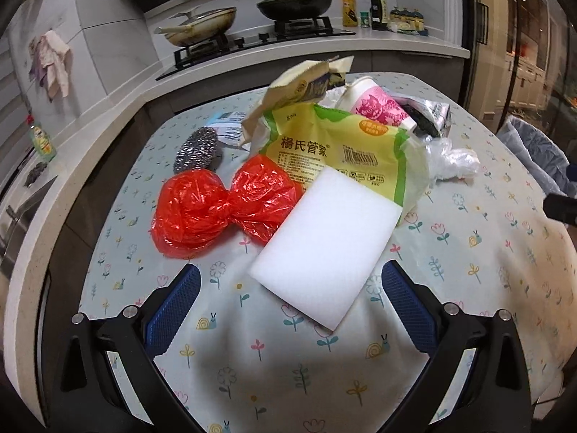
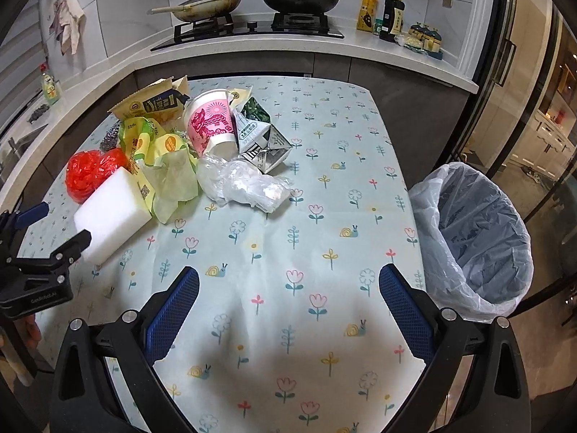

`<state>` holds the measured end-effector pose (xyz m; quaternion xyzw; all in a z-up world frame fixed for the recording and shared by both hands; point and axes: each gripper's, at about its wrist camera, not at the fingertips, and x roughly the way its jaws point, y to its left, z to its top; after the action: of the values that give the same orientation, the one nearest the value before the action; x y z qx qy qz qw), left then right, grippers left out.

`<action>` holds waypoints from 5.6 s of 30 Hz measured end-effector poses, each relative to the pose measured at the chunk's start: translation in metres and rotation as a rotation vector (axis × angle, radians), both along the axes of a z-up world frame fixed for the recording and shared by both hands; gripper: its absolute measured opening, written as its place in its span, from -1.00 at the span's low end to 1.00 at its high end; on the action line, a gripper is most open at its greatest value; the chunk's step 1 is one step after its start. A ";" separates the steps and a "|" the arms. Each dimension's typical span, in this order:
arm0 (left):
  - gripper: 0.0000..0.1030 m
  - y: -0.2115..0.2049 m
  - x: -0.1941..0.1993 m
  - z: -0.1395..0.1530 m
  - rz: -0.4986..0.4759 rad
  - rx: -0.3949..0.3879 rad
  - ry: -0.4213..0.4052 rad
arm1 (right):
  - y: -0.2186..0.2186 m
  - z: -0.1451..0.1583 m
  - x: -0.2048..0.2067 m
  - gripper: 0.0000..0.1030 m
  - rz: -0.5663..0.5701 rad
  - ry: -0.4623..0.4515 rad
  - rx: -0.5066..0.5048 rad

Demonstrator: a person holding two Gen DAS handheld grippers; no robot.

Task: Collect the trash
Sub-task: 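Grasp the white sponge block with the left tool while the right tool grasps the clear plastic bags, then carry both items over the bin and open both tools to drop them, then move both tools back over the table toward the remaining trash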

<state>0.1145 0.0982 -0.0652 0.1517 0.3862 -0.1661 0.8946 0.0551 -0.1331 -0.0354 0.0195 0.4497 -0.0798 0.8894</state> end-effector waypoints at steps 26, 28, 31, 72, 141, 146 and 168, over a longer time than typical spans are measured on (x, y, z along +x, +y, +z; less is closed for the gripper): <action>0.58 -0.021 0.016 -0.011 0.054 -0.125 0.063 | 0.002 -0.025 0.071 0.86 0.007 0.003 0.024; 0.58 -0.025 0.015 -0.008 0.089 -0.123 0.068 | -0.004 -0.027 0.080 0.86 0.005 -0.002 0.026; 0.58 -0.030 0.016 -0.004 0.149 -0.109 0.082 | -0.009 -0.031 0.094 0.85 0.023 -0.003 0.029; 0.58 -0.137 -0.031 0.043 0.141 -0.065 0.086 | -0.084 -0.008 -0.023 -0.01 -0.051 -0.048 0.118; 0.77 -0.262 -0.020 0.062 -0.121 -0.199 0.056 | -0.174 0.020 -0.057 0.44 -0.383 -0.138 0.054; 0.77 -0.212 -0.012 0.068 -0.022 -0.214 0.048 | -0.137 0.025 -0.048 0.44 -0.316 -0.142 0.055; 0.77 -0.013 0.003 0.058 0.428 -0.256 0.056 | 0.001 0.025 0.000 0.44 0.001 -0.123 0.107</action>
<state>0.1179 0.0854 -0.0068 -0.0527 0.4101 -0.0246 0.9102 0.0554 -0.1322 -0.0106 0.0714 0.3980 -0.0539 0.9130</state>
